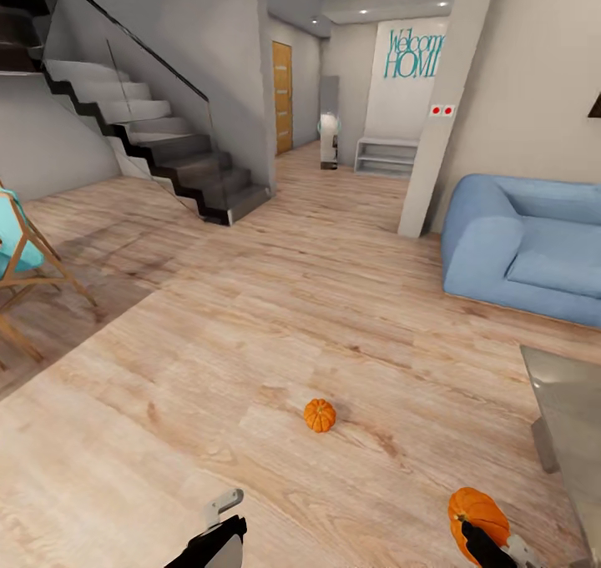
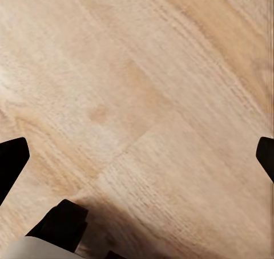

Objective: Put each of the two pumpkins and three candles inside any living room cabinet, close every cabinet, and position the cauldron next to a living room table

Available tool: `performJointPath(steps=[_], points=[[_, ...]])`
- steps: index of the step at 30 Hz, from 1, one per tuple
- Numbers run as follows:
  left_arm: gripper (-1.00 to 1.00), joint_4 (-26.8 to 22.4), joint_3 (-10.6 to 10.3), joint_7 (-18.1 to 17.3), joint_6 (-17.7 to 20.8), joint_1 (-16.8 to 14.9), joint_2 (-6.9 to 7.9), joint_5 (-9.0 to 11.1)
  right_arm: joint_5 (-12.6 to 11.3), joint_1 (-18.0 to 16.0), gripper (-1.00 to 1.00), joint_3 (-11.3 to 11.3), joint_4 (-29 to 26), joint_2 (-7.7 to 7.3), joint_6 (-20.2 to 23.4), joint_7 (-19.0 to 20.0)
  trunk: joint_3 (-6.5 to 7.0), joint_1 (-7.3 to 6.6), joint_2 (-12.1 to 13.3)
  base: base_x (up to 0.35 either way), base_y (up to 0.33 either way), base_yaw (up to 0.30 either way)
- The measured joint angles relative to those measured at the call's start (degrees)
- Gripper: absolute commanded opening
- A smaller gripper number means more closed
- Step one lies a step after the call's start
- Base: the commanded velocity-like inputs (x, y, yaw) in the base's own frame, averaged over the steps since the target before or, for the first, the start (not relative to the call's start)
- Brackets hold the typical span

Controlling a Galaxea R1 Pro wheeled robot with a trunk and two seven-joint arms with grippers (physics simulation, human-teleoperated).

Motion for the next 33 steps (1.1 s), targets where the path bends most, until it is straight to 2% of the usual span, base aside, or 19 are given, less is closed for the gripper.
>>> performJointPath(steps=[4,6,9,13,15,23,33], points=[[1.0,0.01,0.0,0.0,0.0,0.0,0.0,0.0,0.44,0.0,-1.0,0.75,-0.12,-0.24,0.03,0.55,0.0,0.0,0.0,0.0,0.0,-0.278],[1.0,0.01,-0.01,-0.01,0.0,0.0,0.0,0.01,0.93,-0.01,-1.0,2.57,-0.19,-0.26,0.06,2.59,0.0,0.0,0.0,0.0,0.0,-0.278],[1.0,0.0,-0.02,-0.01,0.0,-0.01,0.0,0.01,1.63,-0.01,-1.0,7.45,-0.2,-0.24,0.0,8.73,0.01,0.0,0.0,0.0,0.0,-0.278],[1.0,0.02,-0.01,-0.01,0.0,0.0,0.0,0.01,1.81,0.0,-1.0,13.87,-0.13,0.25,-0.09,10.58,0.0,0.0,0.0,0.021,0.0,-0.278],[1.0,0.01,0.0,0.0,0.0,0.0,-0.02,0.01,1.82,0.0,-1.0,15.38,-0.13,0.42,-0.16,10.66,0.0,-0.02,0.0,0.21,0.026,-0.278],[1.0,-0.01,0.0,0.0,0.0,0.02,-0.09,-0.07,1.86,0.01,-1.0,16.08,-0.17,0.51,-0.27,10.68,0.0,-0.04,0.0,0.327,0.007,-0.255],[1.0,-0.03,0.0,0.01,0.0,0.01,-0.08,-0.08,1.99,0.0,-1.0,16.16,-0.15,0.51,-0.54,10.29,0.0,-0.04,0.0,0.347,0.0,-0.022]])
